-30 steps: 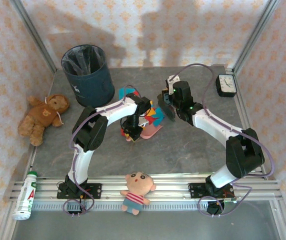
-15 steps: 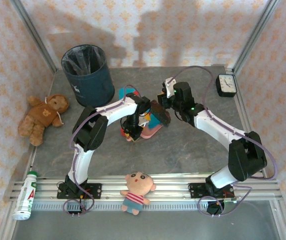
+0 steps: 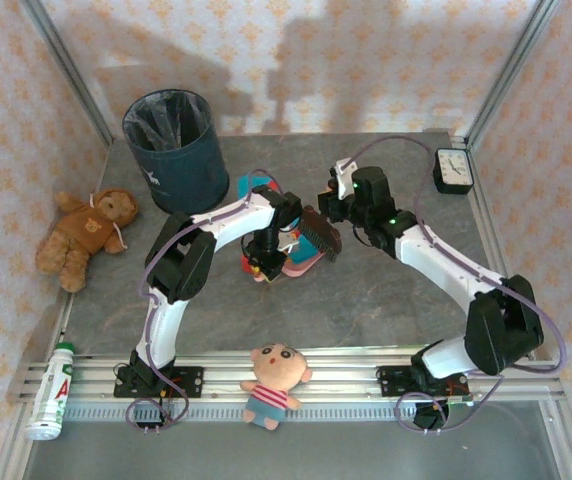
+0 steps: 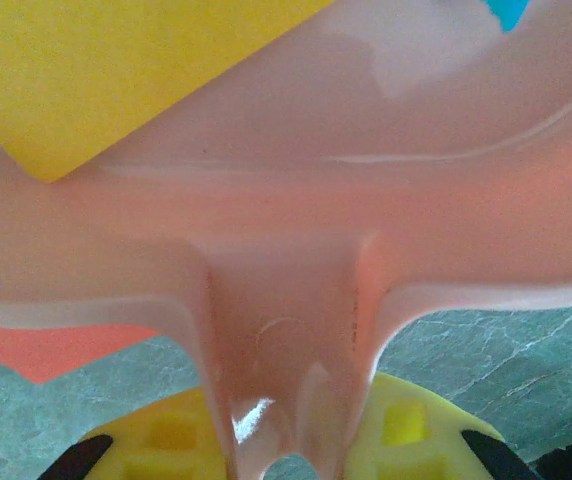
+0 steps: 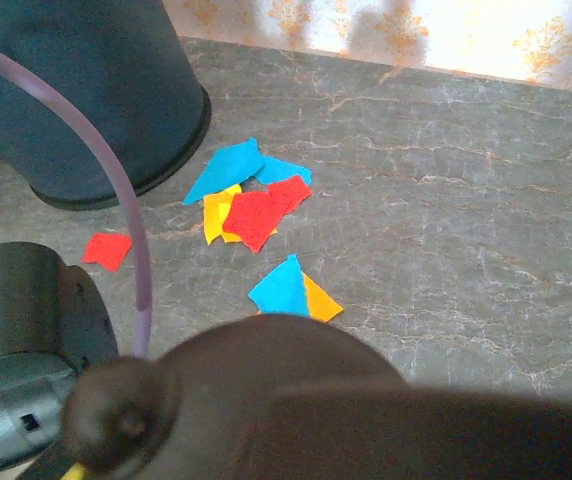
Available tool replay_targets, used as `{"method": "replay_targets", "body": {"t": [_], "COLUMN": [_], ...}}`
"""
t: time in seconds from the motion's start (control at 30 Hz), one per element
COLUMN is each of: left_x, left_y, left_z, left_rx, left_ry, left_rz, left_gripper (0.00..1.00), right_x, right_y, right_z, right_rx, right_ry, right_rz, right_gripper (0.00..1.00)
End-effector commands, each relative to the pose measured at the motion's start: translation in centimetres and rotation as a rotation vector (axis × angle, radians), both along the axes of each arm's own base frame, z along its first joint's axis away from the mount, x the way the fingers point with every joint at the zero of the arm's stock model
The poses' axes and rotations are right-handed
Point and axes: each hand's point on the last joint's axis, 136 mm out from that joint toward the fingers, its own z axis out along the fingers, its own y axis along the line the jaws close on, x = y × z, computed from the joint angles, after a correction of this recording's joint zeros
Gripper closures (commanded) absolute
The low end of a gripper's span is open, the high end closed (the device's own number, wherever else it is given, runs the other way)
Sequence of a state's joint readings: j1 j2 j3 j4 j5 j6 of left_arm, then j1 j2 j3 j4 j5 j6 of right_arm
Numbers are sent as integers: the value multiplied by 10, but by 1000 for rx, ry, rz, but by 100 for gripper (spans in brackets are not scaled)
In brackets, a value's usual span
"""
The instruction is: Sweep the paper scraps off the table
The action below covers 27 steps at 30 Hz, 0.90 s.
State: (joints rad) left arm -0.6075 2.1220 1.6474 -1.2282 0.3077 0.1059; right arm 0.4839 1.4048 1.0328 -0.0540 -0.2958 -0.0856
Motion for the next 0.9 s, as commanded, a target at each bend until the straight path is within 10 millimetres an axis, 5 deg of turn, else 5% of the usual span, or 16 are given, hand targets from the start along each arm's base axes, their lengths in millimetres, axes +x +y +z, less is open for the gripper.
{"method": "replay_targets", "body": {"t": [0.0, 0.37, 0.6, 0.73, 0.87], "left_x": [1, 6, 4, 5, 9], "left_y": [-2, 0, 23, 47, 74], "left_z": [19, 39, 83, 108, 125], "left_rx": [-46, -104, -133, -131, -102], "left_ry": [-42, -175, -293, -364, -427], "left_rz": [-8, 10, 82, 167, 255], "left_gripper": [100, 100, 100, 100, 100], "right_x": [-8, -20, -23, -26, -31], "right_y": [-7, -37, -73, -63, -30], "right_z": [35, 75, 78, 65, 52], "right_rx": [51, 73, 6, 14, 84], "right_ry": [-66, -154, -175, -120, -35], "right_rz": [-35, -159, -327, -275, -122], "right_gripper": [100, 100, 100, 100, 100]}}
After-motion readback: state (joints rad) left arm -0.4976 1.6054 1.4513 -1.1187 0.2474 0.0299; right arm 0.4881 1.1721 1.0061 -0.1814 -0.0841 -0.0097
